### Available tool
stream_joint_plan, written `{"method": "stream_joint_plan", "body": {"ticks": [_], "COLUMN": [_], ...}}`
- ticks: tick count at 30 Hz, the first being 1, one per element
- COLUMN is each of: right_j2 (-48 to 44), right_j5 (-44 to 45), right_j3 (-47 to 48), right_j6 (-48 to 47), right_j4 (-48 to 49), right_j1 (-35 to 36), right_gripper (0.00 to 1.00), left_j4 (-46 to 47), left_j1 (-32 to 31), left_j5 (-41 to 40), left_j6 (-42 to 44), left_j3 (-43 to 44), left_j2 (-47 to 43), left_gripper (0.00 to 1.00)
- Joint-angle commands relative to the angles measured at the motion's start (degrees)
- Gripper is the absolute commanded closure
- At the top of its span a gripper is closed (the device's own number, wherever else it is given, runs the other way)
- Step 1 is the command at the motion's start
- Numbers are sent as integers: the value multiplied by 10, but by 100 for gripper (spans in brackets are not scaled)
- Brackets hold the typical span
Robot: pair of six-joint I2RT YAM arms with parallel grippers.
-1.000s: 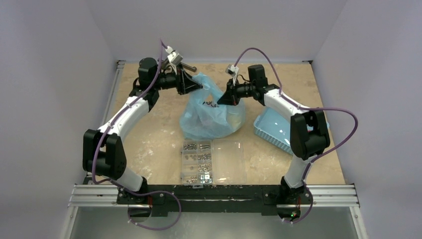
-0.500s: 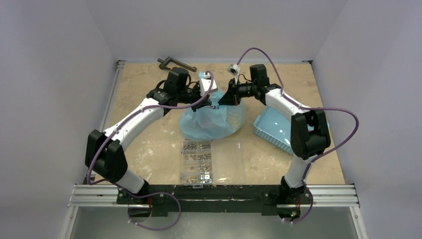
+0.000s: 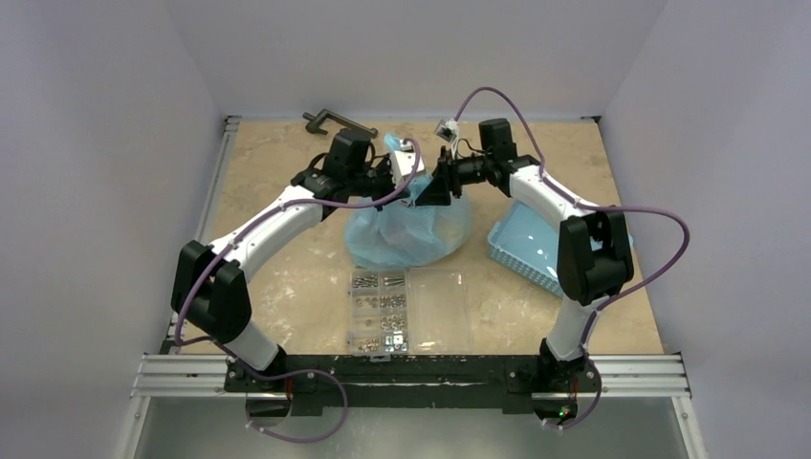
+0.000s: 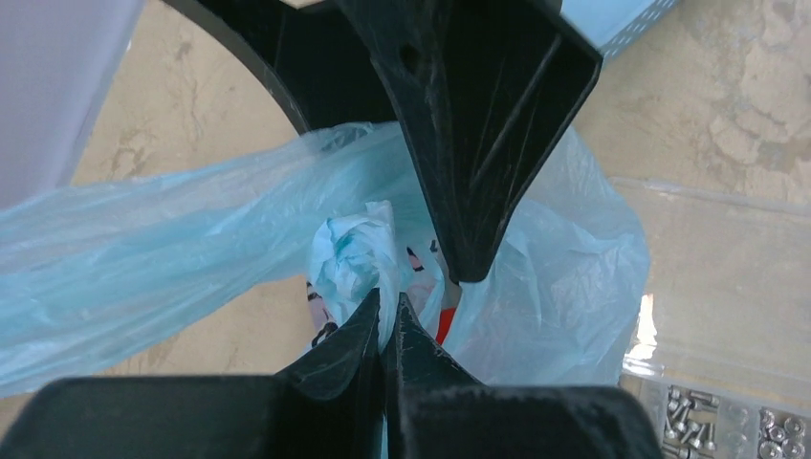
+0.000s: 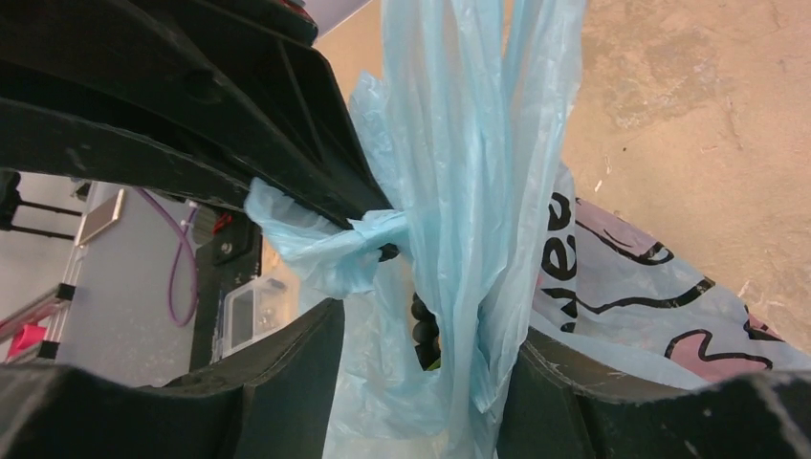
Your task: Place the fake fruits into the plastic bag and tie a complex knot
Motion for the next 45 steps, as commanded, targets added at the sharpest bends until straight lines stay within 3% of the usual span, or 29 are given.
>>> {"method": "stream_joint_plan", "body": {"ticks": [1,5,8,10,12,13,15,21,24,26,27,29,31,35,39,45], "right_j2": [-1,-4,-8,-7,-7,-10,-21,-34,-36,-34,-34,-36,-36,-35,-39,-39], "right_j5": [14,35,32,23,20,21,14,8,8,7,8,15,23,26,18,9], "right_j3": [20,13,9,9,7,1,-14,-26,-34,-32,-33,-37,-40,-41,-44,-42], "right_j6": [-43,-50,-53,-51,-42,-31,-11,-10,5,6,5,1,-2,2,8,9], "right_j4": [-19,-14,-13,-13,-4,15,56,82,109,111,112,114,113,114,131,127], "right_j1": [5,-1,-4,-4,-4,-4,-5,-4,-4,-4,-4,-4,-6,-8,-8,-9], "right_gripper": [49,76,82,69,42,35,31,34,45,68,82,99,100,100,100,100], "left_j4": [71,52,49,80,98,96,102,88,81,74,73,42,-14,-83,-99,-42], "left_j1": [5,23,35,37,35,33,31,26,25,23,23,23,25,58,72,55], "left_j5": [89,141,146,134,137,145,155,168,176,174,175,191,202,211,173,179], "left_j6": [-59,-83,-86,-101,-116,-127,-153,-161,-161,-165,-167,-153,-127,-96,-64,-77], "left_j3": [12,19,11,2,7,16,32,56,63,68,69,76,88,84,79,107], "left_j2": [-26,-55,-84,-93,-82,-68,-43,8,20,23,20,5,-18,-68,-80,-25], "left_gripper": [100,100,100,100,100,100,100,100,100,100,94,72,58,43,43,53]}}
